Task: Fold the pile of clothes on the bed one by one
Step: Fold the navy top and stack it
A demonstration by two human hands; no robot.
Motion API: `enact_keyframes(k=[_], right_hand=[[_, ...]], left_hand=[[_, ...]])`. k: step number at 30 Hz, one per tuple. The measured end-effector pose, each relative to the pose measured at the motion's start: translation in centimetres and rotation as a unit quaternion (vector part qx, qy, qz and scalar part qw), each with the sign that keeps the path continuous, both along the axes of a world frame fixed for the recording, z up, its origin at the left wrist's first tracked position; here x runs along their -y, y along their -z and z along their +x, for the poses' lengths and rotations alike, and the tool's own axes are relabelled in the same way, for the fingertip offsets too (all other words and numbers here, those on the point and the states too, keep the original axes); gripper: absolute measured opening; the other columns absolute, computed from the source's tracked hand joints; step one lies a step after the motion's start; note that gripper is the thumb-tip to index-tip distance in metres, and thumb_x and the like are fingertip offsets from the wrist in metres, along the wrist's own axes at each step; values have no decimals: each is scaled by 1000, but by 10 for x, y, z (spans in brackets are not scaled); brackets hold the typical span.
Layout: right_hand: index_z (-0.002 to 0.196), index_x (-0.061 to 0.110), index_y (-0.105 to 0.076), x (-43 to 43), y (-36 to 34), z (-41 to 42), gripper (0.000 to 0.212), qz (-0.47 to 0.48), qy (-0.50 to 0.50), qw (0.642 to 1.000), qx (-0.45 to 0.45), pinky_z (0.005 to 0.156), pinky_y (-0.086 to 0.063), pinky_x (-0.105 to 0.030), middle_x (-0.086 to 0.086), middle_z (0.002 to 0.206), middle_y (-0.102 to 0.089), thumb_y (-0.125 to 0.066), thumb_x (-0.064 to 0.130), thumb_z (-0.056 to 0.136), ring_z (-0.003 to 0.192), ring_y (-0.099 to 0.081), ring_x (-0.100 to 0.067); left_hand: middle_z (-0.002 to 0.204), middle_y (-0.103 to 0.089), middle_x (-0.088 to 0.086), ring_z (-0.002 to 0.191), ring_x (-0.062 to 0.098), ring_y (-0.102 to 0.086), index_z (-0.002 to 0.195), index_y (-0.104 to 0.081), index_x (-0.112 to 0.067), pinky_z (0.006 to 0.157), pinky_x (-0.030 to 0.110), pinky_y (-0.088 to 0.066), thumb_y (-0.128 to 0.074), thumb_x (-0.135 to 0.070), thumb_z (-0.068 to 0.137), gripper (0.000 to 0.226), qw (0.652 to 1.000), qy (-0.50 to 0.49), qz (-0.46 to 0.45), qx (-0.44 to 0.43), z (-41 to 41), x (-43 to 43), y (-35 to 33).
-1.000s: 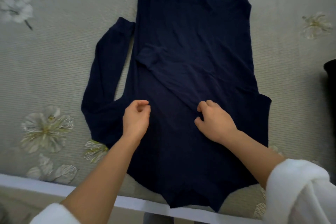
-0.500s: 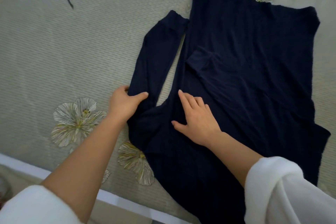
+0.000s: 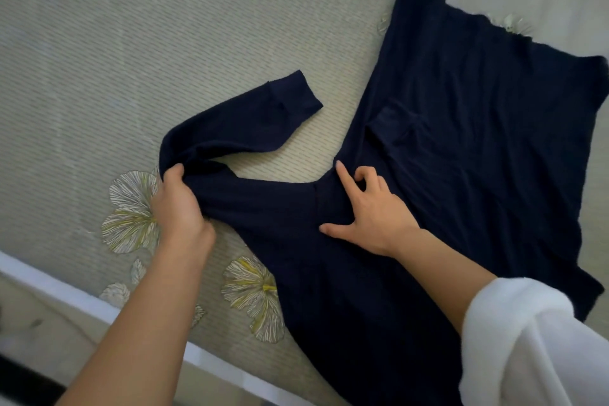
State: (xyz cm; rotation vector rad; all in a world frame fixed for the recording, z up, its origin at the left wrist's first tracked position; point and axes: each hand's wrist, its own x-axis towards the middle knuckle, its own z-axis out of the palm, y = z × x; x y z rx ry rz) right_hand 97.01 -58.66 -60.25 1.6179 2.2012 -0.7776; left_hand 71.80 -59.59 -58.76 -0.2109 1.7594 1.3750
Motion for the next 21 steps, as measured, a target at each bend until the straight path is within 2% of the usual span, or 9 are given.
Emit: enact_keyframes(k=[3, 5, 7, 10, 12, 13, 15, 18, 21], right_hand=[[150, 35, 10, -7, -2, 0, 109, -41, 21, 999, -14, 94, -46, -34, 6, 132, -18, -55, 75, 73, 119, -32, -12], [151, 38, -10, -12, -7, 2, 95, -94, 114, 983, -106, 93, -44, -27, 9, 125, -26, -62, 65, 76, 112, -37, -7], [137, 35, -47, -17, -11, 8, 61, -124, 274, 924, -238, 84, -43, -21, 9, 115, -47, -64, 54, 82, 97, -50, -2], [103, 25, -68, -26, -20, 20, 29, -184, 530, 736, -379, 66, -46, -25, -1, 95, -67, -54, 46, 90, 78, -62, -10], [106, 19, -66, -26, -23, 32, 38, -215, 607, 635, -427, 74, -50, -31, -3, 98, -70, -47, 48, 92, 87, -64, -15], [110, 17, -65, -25, -23, 37, 42, -216, 626, 611, -434, 81, -51, -35, -3, 103, -70, -46, 49, 91, 94, -65, -17], [117, 15, -63, -24, -25, 44, 49, -210, 640, 607, -422, 89, -50, -38, -3, 111, -70, -47, 53, 89, 103, -64, -19], [122, 20, -61, -24, -30, 40, 51, -182, 607, 664, -398, 81, -50, -31, 1, 116, -68, -61, 53, 82, 101, -65, -16], [139, 22, -37, -25, -29, 25, 81, -41, 510, 795, -325, 89, -42, -22, 6, 132, -48, -79, 42, 72, 109, -52, -6]], left_hand=[[94, -73, 3, 95, 22, -69, 91, -69, -19, 85, 39, -55, -61, -23, 85, 11, 997, -12, 77, 7, 6, -3, -13], [85, -71, -6, 86, 15, -67, 83, -68, -22, 79, 35, -55, -65, -21, 78, 6, 984, 53, 131, -111, 14, -2, -26], [76, -67, -20, 74, -2, -60, 82, -66, -25, 69, 19, -49, -66, -24, 73, 9, 931, 190, 175, -257, 30, 2, -40], [119, -60, -15, 115, 3, -52, 100, -63, -22, 97, 17, -40, -67, -26, 73, 28, 755, 477, 242, -379, 64, 15, -47], [149, -36, -8, 144, 14, -15, 103, -58, -29, 117, 32, -15, -67, -38, 72, 34, 591, 671, 219, -392, 82, 27, -38], [155, -23, -11, 146, 12, -2, 108, -57, -35, 118, 38, -8, -67, -42, 72, 38, 558, 719, 183, -372, 85, 35, -30], [156, -19, -13, 145, 13, -3, 121, -52, -38, 118, 39, -9, -67, -38, 75, 48, 614, 703, 129, -334, 82, 50, -19], [138, -40, -7, 133, 13, -30, 130, -47, -27, 110, 29, -25, -66, -30, 77, 57, 743, 575, 74, -335, 68, 64, -11], [121, -41, -12, 119, 8, -42, 136, -44, -21, 101, 18, -29, -73, -29, 77, 66, 735, 595, 38, -324, 65, 79, -1]])
